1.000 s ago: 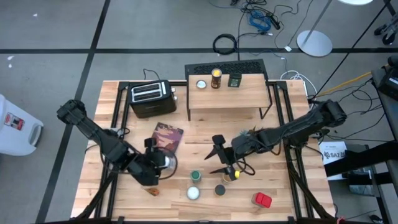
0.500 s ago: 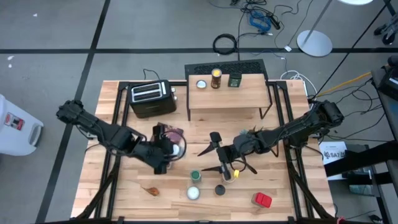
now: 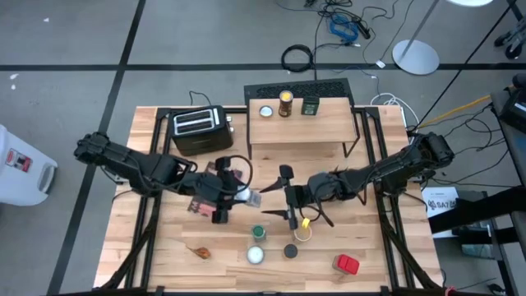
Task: Shelf spices
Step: Put the white seasoning bottle on the shelf
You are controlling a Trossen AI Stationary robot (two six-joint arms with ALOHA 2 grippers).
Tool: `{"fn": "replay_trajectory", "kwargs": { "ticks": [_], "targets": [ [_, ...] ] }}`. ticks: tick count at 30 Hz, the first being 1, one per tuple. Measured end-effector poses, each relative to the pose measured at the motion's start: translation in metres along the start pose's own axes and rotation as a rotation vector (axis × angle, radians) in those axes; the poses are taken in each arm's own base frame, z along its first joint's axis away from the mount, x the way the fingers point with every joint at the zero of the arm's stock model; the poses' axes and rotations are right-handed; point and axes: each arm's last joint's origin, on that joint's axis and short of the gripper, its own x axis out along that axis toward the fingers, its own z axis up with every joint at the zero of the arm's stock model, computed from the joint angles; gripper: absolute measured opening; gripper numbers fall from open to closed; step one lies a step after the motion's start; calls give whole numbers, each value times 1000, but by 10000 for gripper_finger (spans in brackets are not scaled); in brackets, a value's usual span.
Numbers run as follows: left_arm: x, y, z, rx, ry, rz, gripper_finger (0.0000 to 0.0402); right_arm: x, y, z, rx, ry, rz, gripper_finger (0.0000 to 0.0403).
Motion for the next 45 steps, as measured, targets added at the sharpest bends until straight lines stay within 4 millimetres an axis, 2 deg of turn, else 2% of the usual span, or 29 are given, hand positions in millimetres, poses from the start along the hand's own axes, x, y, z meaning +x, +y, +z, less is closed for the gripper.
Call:
{"fn": "replay_trajectory", "kwargs": {
  "ticks": [8,16,19,28,32,34,45],
  "targets": [
    [6,7,7,34,-54,1,203,1,-9,2,49,-27,-25,263],
    [34,8,7,92,-8,4,203,2,-18,3,89,-45,-51,263],
    [38,8,12,109,-1,4,203,2,-20,2,92,-39,-57,263],
    [37,10,22,127,-4,5,203,1,-20,-1,93,9,-61,263],
    [34,12,27,122,-33,8,203,3,-19,-12,79,88,-68,263],
    [34,12,26,123,-31,9,203,2,-19,-10,75,84,-67,264],
    [34,11,27,116,-42,6,203,3,-21,-6,83,34,-50,305]
  ]
}}
